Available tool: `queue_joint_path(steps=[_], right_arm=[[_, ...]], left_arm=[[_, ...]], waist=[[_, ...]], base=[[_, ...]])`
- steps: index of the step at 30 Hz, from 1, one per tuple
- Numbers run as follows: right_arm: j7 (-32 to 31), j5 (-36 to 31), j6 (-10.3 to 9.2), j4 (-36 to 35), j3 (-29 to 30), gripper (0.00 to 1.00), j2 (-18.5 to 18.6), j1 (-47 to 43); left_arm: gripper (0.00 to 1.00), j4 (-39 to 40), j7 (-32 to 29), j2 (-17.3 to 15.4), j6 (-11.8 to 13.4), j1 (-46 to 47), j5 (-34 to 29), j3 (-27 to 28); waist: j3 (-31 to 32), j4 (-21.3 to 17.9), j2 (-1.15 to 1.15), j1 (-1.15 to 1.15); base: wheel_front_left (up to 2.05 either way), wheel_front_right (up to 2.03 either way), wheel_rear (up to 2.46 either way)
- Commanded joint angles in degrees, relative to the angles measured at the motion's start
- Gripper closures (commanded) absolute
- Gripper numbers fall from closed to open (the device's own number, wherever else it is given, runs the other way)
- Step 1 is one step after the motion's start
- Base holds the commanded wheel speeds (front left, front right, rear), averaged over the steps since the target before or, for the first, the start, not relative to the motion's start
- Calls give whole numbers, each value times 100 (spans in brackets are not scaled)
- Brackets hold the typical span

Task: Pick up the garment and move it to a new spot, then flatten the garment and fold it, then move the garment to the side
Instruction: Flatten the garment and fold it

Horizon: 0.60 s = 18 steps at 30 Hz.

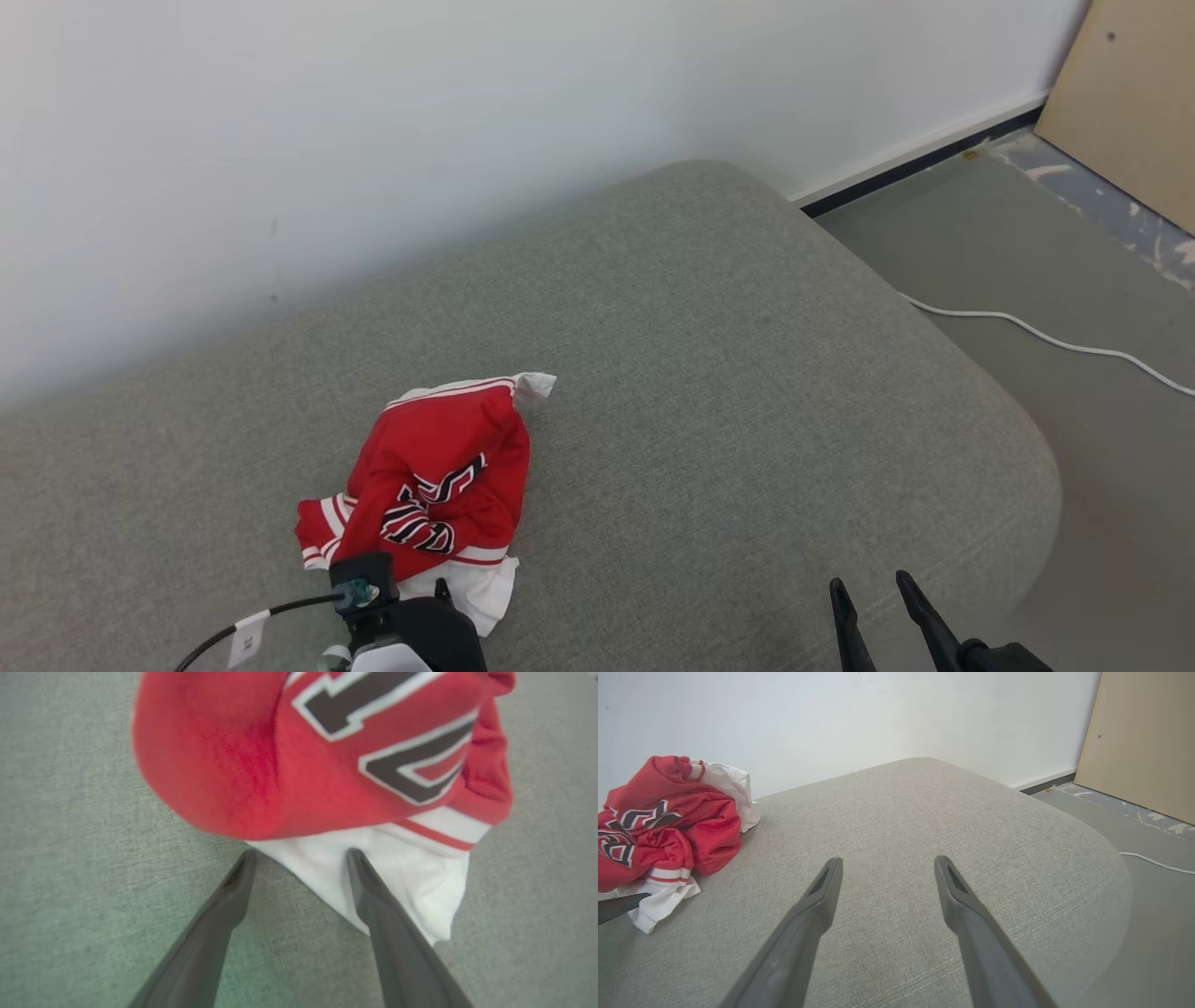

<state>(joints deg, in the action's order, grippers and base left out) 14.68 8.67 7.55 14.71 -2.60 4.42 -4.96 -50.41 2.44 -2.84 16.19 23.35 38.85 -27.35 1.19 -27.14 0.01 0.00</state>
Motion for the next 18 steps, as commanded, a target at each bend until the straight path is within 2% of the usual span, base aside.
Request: queue_joint_path(steps=[1, 4, 5, 6, 7, 14, 18], right_arm=[[20, 53, -12, -6, -18, 0, -2, 39], [23, 42, -12, -2, -48, 0, -3, 77], [24, 42, -12, -3, -52, 0, -6, 81], [24, 46, -12, -3, -52, 0, -7, 80], [25, 54, -12, -1, -45, 0, -9, 76], [35, 107, -12, 6, 0, 0, -34, 64], [39, 112, -12, 21, -1, 0, -47, 56]], left_arm=[[0, -156, 2, -9, 109, 135, -53, -45], [0, -394, 34, -9, 165, 276, 2, -151], [11, -446, 28, -9, 119, 317, 33, -202], [98, -477, 60, -7, 76, 367, 49, -255], [100, -499, 72, -4, 28, 418, 73, -304], [100, -430, 914, -5, -63, 908, 192, -263], [100, -235, 1130, -5, -134, 1257, 99, -318]], waist=[[-90, -128, -1, 0], [-100, -136, -1, 0], [-101, -131, -1, 0], [-103, -121, -1, 0], [-106, -105, -1, 0], [-96, 99, -1, 0], [-65, 197, -1, 0]], base=[[0, 0, 0], [0, 0, 0], [0, 0, 0], [0, 0, 0], [0, 0, 0], [0, 0, 0], [0, 0, 0]])
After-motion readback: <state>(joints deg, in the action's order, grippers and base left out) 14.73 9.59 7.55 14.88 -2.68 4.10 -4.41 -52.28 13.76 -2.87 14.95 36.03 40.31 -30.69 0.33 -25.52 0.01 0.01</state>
